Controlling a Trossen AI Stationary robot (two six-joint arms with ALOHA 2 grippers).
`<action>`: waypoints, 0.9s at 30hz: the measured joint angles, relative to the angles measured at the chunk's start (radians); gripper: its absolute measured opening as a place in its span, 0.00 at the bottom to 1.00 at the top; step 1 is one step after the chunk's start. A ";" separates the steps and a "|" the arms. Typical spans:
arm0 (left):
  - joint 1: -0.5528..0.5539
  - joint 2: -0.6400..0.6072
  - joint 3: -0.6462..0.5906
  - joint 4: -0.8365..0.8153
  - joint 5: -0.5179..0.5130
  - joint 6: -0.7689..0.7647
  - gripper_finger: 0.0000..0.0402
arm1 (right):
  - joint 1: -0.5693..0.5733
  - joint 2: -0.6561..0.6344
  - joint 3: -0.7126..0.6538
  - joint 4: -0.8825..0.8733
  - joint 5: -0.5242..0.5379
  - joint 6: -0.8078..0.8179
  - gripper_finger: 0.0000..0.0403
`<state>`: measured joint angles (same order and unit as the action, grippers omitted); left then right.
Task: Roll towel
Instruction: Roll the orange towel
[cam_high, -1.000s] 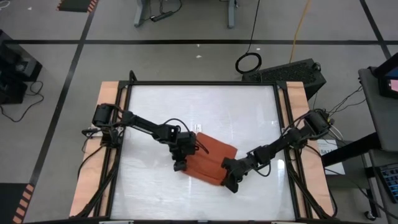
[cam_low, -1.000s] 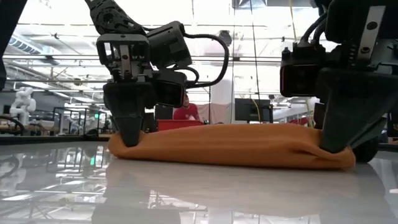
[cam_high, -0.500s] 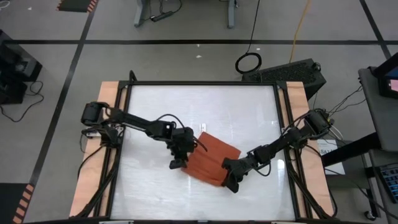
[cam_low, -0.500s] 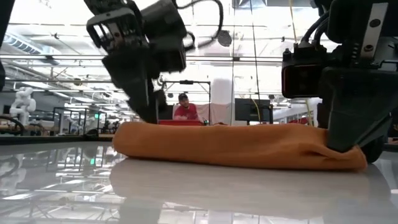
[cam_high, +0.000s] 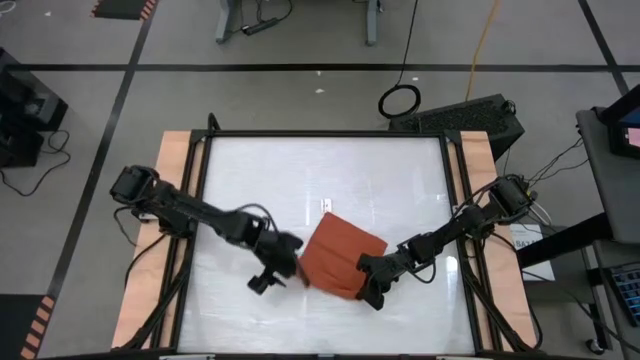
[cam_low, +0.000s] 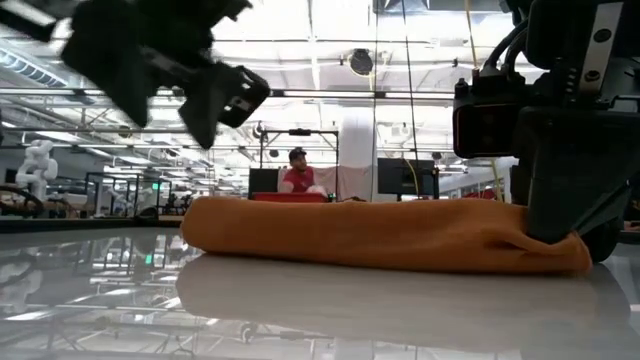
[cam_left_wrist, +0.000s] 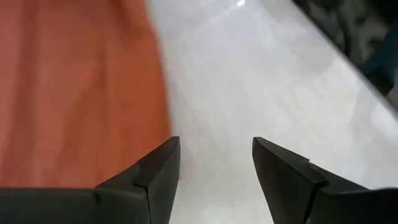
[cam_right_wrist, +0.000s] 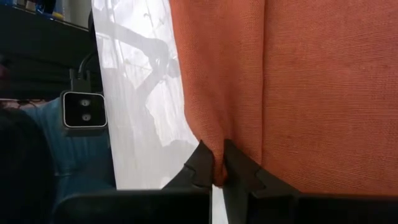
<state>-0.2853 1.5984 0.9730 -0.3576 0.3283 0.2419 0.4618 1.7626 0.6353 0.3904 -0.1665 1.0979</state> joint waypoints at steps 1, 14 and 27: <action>-0.020 0.012 0.000 -0.003 -0.023 0.020 0.51 | 0.000 0.000 0.000 0.000 0.000 0.001 0.01; -0.054 0.116 0.000 0.033 -0.221 0.101 0.51 | 0.000 0.001 0.000 0.002 0.003 0.014 0.01; -0.006 0.134 0.000 0.082 -0.308 0.105 0.51 | 0.000 0.001 -0.001 0.021 0.004 0.021 0.01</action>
<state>-0.2916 1.7329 0.9726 -0.2755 0.0204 0.3470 0.4618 1.7634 0.6346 0.4119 -0.1630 1.1191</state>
